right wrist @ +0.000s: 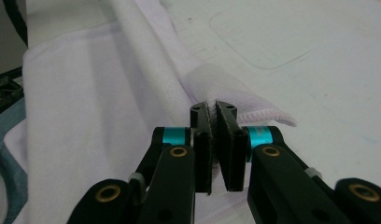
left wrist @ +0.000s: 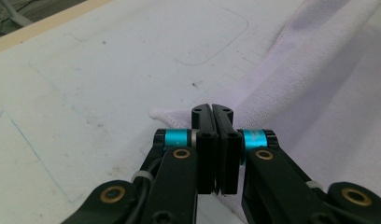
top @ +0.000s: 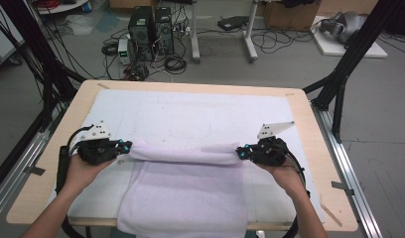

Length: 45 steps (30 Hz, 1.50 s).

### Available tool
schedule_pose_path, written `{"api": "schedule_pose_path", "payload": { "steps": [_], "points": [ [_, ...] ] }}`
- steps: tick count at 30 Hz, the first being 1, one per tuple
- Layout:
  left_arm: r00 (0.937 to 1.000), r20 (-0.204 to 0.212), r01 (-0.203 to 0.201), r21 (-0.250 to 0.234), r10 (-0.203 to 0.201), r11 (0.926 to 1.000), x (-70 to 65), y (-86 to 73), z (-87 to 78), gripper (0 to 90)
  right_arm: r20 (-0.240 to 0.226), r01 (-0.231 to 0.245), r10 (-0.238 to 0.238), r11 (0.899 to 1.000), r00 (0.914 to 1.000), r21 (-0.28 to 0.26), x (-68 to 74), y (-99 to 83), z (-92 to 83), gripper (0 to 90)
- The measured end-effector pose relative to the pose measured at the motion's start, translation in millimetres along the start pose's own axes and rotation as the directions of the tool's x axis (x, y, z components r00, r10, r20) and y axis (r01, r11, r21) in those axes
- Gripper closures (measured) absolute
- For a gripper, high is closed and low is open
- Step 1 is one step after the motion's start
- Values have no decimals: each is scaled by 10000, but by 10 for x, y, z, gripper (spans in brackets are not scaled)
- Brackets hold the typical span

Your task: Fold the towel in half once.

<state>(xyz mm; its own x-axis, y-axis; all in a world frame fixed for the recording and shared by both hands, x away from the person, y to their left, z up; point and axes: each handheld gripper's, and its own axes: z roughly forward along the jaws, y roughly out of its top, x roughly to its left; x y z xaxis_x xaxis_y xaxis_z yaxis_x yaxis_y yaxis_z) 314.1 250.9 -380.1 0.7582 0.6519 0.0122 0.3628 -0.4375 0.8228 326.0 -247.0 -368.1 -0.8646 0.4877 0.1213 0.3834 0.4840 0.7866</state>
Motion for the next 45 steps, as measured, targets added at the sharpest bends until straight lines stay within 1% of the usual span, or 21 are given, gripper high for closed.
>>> {"api": "schedule_pose_path", "payload": {
  "steps": [6,10,13,16,17,19,21,23,25,26,27,28,29,30,31,32,34,36,38,42,45],
  "points": [
    [9999,164,23,49,-24,10000,-110,-140,-18,879,-128,-116,118,9999,9998,95,101,-184,26,852],
    [9991,419,40,186,-48,9998,-162,-246,-45,863,-280,-189,196,9995,9994,254,164,-329,55,829],
    [9990,434,129,108,-134,9999,-135,-232,-100,690,-306,-272,281,9992,9991,307,179,-384,35,676],
    [9990,249,368,93,-370,9993,-43,-157,-120,562,-20,-444,444,9990,9990,53,126,-313,-27,596],
    [9987,265,440,70,-442,9990,-20,-140,-118,543,9,-543,543,9985,9985,-30,101,-263,-26,574],
    [9974,286,662,123,-665,9977,21,-121,-63,523,118,-504,504,9987,9987,-5,51,-194,39,548],
    [9973,209,690,465,-701,9965,50,-132,58,500,269,-544,536,9981,9982,302,4,-163,151,506],
    [9951,218,946,839,-968,9920,89,-161,212,484,265,-747,733,9956,9970,562,-75,-162,305,488],
    [9942,87,1056,1158,-1073,9876,129,-187,360,476,518,-751,703,9924,9962,970,-126,-170,445,476],
    [9916,101,1269,1271,-1293,9837,155,-200,428,477,539,-870,813,9897,9952,1136,-153,-179,507,473],
    [9903,236,1320,1447,-1368,9806,183,-213,485,490,538,-997,933,9861,9942,1326,-181,-190,563,475],
    [9890,338,1367,1589,-1438,9778,196,-229,536,540,535,-972,901,9837,9945,1511,-207,-204,610,485],
    [9885,432,1353,1756,-1449,9751,201,-243,578,601,530,-1022,945,9800,9941,1706,-231,-220,644,533],
    [9880,536,1324,1845,-1445,9739,202,-252,601,694,322,-1198,1158,9765,9927,1793,-251,-240,666,600],
    [9886,597,1257,1748,-1379,9765,205,-253,599,766,283,-1130,1097,9780,9936,1756,-259,-257,672,675],
    [9893,626,1198,1653,-1316,9789,196,-245,584,805,310,-1094,1057,9799,9939,1669,-258,-265,657,749],
    [9926,488,1032,1486,-1115,9835,165,-220,535,819,-13,-1086,1100,9832,9939,1464,-259,-264,619,831],
    [9933,439,1012,1109,-1066,9887,149,-192,453,819,124,-814,805,9883,9967,1286,-218,-235,564,854],
    [9930,413,1077,745,-1109,9914,144,-172,374,817,12,-754,756,9929,9971,925,-179,-204,504,859],
    [9930,330,1121,337,-1132,9931,134,-155,258,809,65,-528,525,9972,9986,537,-111,-162,376,860],
    [9945,356,981,57,-983,9952,82,-137,181,810,111,-349,347,9992,9993,200,-52,-132,250,859]
  ]
}}
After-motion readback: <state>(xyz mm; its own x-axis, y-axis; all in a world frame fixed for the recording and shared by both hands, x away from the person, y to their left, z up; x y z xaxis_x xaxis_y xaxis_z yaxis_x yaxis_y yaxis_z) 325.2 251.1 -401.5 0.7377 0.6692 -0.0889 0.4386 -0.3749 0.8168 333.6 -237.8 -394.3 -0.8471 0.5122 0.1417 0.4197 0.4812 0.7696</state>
